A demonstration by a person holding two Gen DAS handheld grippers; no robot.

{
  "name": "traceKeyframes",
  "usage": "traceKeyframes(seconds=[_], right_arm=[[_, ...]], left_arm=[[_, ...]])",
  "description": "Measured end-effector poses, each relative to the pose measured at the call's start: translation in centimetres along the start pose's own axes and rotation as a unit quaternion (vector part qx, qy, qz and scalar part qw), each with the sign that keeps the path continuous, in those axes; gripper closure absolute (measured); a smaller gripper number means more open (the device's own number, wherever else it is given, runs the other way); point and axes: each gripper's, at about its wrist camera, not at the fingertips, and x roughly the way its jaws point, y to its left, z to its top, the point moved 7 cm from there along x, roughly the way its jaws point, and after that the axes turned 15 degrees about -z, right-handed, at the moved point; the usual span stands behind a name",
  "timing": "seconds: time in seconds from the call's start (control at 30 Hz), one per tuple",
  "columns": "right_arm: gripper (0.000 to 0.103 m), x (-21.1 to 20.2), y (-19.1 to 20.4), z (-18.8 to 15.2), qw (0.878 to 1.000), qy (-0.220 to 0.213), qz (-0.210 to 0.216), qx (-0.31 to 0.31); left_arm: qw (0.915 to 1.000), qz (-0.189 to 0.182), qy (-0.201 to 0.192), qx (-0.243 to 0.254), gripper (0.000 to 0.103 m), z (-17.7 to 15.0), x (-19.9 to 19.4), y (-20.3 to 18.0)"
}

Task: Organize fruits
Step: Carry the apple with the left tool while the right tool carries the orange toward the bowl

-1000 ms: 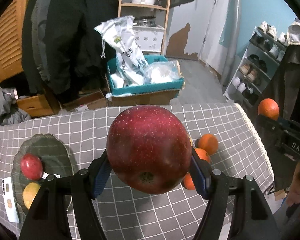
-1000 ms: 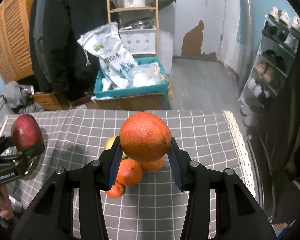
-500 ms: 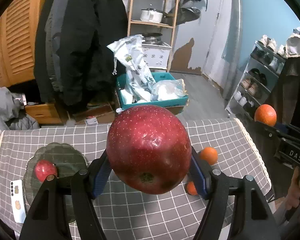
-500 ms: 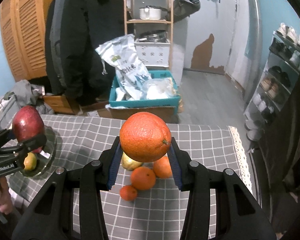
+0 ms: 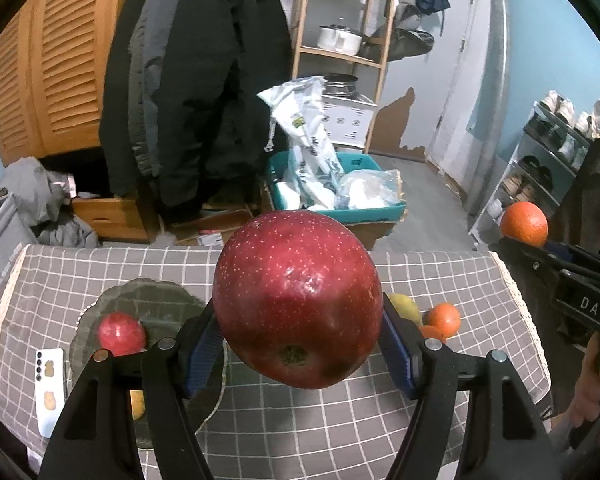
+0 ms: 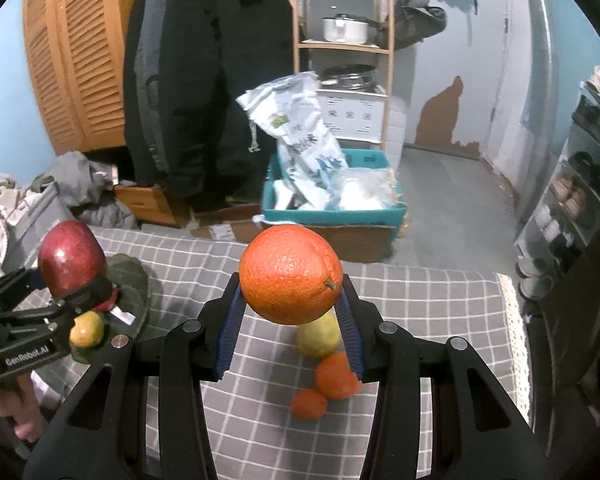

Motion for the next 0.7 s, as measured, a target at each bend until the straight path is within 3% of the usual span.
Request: traceKeyframes(seconds=[0.7], right_arm=[[0.059, 2.6, 11.9, 1.2, 0.994, 0.032, 0.091, -0.051]], left_arm=[[0.9966, 0.052, -0.009, -0.063, 0.031, -1.3, -3.1, 8.7]])
